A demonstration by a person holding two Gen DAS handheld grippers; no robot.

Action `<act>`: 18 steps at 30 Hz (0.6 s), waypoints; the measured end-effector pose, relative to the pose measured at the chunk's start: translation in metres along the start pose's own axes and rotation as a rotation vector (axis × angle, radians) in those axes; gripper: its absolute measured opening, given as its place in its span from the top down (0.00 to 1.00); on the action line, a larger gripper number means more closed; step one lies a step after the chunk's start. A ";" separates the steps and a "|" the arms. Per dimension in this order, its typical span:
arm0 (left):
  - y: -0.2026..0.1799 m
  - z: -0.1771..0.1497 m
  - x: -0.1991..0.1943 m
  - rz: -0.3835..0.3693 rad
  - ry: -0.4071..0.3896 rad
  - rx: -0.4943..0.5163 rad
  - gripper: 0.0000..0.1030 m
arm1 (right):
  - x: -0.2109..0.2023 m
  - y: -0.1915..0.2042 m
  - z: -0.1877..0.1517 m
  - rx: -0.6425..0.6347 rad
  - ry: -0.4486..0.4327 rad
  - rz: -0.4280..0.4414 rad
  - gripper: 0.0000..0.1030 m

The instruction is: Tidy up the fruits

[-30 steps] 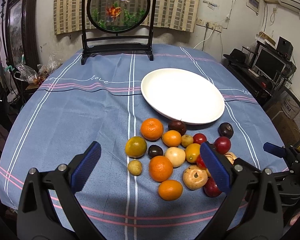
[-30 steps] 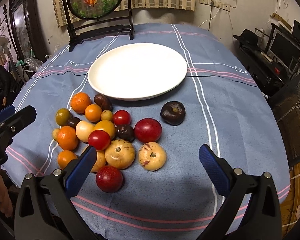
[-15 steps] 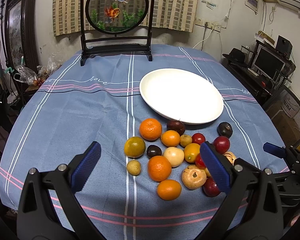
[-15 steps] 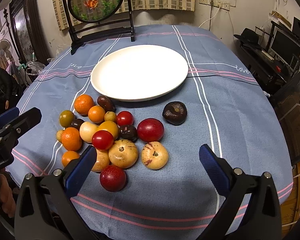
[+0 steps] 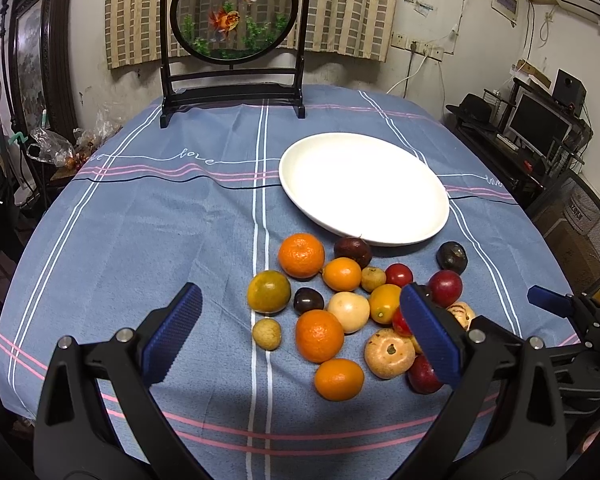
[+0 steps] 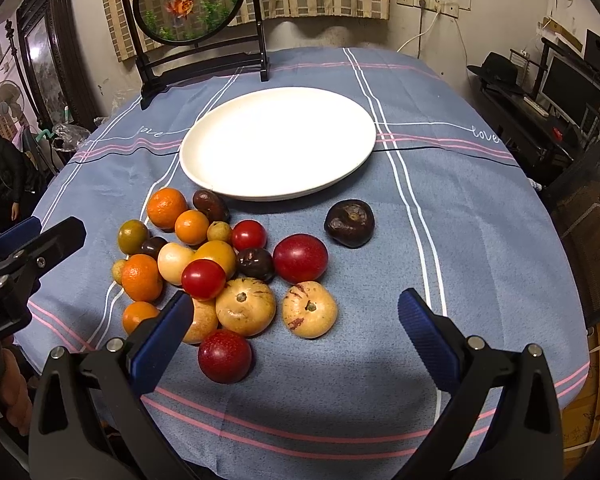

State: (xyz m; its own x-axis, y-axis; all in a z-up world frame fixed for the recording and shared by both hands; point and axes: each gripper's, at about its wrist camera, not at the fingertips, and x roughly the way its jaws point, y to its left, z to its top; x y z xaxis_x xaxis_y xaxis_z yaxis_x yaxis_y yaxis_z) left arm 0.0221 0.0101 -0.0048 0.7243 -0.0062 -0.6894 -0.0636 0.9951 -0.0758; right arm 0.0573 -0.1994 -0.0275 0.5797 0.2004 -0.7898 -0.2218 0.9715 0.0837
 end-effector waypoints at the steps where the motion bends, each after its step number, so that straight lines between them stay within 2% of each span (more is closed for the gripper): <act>1: 0.000 0.000 0.001 0.000 0.000 0.000 0.02 | 0.000 0.000 -0.001 0.000 0.000 0.001 0.01; 18: 0.003 0.000 0.004 0.012 0.011 -0.004 0.02 | -0.001 -0.001 -0.006 -0.017 0.008 0.003 0.01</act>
State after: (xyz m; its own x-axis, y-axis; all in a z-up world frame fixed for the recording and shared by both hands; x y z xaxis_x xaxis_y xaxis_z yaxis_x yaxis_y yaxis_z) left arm 0.0245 0.0134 -0.0078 0.7156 0.0042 -0.6985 -0.0747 0.9947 -0.0706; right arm 0.0521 -0.2016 -0.0301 0.5726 0.2021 -0.7945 -0.2372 0.9685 0.0755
